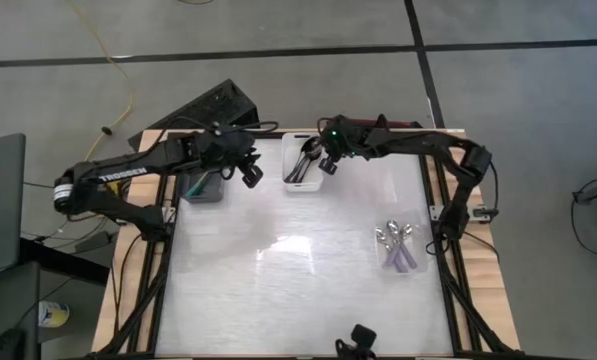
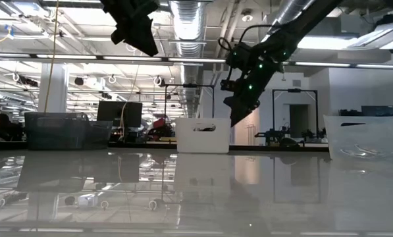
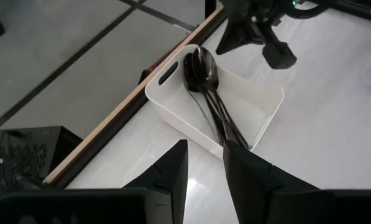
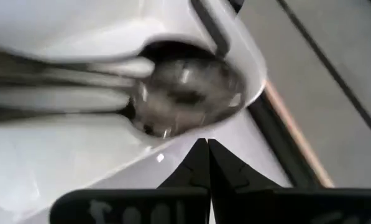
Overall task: Sort silverware by color (type)
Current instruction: Put the black spoon into the white bin, then return to Home Position
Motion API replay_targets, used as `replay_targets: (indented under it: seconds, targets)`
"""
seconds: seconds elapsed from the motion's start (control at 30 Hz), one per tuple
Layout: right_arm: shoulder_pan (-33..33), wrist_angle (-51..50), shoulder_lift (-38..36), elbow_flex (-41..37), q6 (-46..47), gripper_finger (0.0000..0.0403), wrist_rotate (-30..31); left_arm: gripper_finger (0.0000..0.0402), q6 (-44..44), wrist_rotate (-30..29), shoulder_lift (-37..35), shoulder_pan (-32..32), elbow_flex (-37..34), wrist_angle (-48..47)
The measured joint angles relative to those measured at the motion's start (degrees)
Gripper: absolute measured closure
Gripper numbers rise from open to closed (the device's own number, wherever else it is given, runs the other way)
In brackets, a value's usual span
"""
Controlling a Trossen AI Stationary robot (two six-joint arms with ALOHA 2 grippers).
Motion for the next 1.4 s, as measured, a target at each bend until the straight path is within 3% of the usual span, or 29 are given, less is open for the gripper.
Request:
replay_targets:
  seconds: [0.37, 0.57, 0.7, 0.87, 1.1, 1.27, 1.4]
  targets:
    - [1.6, -17.0, -14.1, -0.4, -0.5, 0.0385, 0.0, 0.0313, 0.0, 0.1, -1.0, -2.6, 0.0, 0.2]
    - [9.5, -16.8, -33.8, -10.8, 2.9, 0.0385, -3.1, 0.0313, -0.3, -1.1, -1.8, -9.7, 0.0, 0.8]
    - [18.8, -6.4, -48.6, -22.8, 8.7, 0.0385, -6.9, 0.0313, 1.0, -6.5, -1.6, -17.2, -1.3, 6.3]
    - [30.6, 3.4, -62.9, -33.4, 14.9, 0.0385, -5.3, 0.0313, 7.6, -6.1, -5.1, -24.6, -9.5, 21.3]
    - [43.7, 3.9, -74.6, -39.4, 15.6, 0.0385, 5.9, 0.0313, 4.7, -3.8, -16.6, -25.8, -27.4, 34.5]
    - [48.7, 7.5, -80.9, -45.5, 12.5, 0.0385, 7.3, 0.0313, 0.6, -3.6, -28.5, -24.0, -41.8, 42.4]
    - [49.0, 9.5, -85.5, -49.9, 12.5, 0.0385, 7.6, 0.0313, -1.5, -0.9, -37.9, -22.1, -49.6, 47.2]
